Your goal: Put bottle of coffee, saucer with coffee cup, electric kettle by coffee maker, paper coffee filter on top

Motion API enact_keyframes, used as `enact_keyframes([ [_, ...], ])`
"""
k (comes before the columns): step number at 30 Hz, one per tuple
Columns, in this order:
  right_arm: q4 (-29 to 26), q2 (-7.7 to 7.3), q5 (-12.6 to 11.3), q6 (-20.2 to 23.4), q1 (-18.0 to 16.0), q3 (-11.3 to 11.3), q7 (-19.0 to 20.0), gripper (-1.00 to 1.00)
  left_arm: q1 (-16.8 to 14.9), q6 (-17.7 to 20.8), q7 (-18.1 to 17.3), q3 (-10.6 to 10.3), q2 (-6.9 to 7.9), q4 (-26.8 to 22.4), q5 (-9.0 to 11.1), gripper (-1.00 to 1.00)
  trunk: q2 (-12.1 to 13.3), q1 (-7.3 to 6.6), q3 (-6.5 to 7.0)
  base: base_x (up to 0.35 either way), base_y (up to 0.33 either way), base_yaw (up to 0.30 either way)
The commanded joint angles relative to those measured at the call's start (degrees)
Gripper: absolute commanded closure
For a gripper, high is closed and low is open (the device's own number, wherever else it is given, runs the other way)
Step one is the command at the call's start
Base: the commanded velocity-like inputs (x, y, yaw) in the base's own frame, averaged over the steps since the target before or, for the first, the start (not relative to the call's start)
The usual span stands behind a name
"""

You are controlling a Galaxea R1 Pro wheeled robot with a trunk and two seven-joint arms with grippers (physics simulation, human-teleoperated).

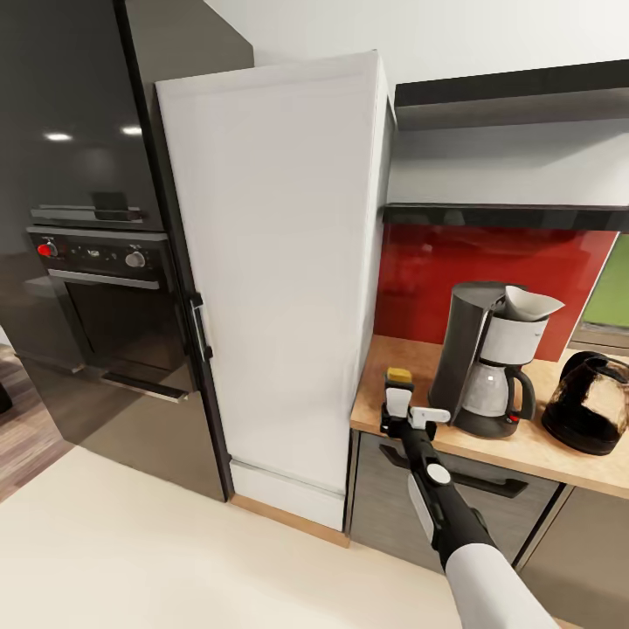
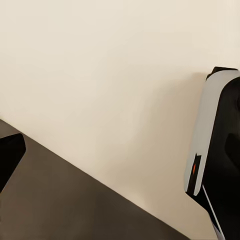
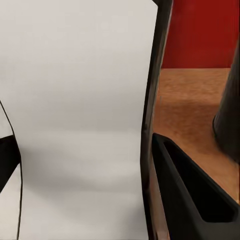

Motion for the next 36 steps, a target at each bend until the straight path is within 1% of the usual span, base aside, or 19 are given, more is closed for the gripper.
enact_keyframes([
  [1,0.0,0.08,0.5,-0.2,-0.1,-0.2,-1.1,1.00,0.0,-0.1,0.2,0.3,-0.01,0.0,-0.6,-1.00,-0.1,0.04,-0.12,0.000,0.000,0.000],
  [3,-0.1,0.06,0.5,-0.4,-0.1,-0.2,-3.2,1.00,0.0,-0.1,0.2,0.3,0.00,0.0,-0.6,-1.00,-0.1,0.04,-0.12,0.000,0.000,0.000],
  [4,-0.1,0.08,0.5,-1.5,-0.1,-0.2,-4.8,1.00,0.0,-0.1,0.2,0.3,-0.05,0.0,-0.6,-1.00,-0.1,0.04,-0.12,0.000,0.000,0.000],
  [7,-0.2,0.06,0.6,-3.4,-0.1,-0.2,-6.1,1.00,0.0,-0.1,0.2,0.3,-0.12,0.0,-0.6,-1.00,-0.1,0.04,-0.12,0.000,0.000,0.000],
  [17,-1.8,0.04,0.5,-3.9,-0.1,-0.2,-6.4,1.00,0.0,-0.1,0.2,0.3,-0.17,0.0,-0.6,-1.00,-0.1,0.04,-0.11,0.000,0.000,0.000],
  [28,-1.6,0.04,0.6,-3.9,-0.1,-0.2,-6.4,1.00,0.0,-0.1,0.2,0.3,-0.17,0.0,-0.6,-1.00,-0.1,0.04,0.56,0.002,0.000,0.000],
  [36,-1.2,0.04,0.6,-3.9,-0.1,-0.2,-6.4,1.00,0.0,-0.1,0.2,0.3,-0.17,0.0,-0.6,-1.00,-0.1,0.04,0.61,0.174,0.147,0.000],
])
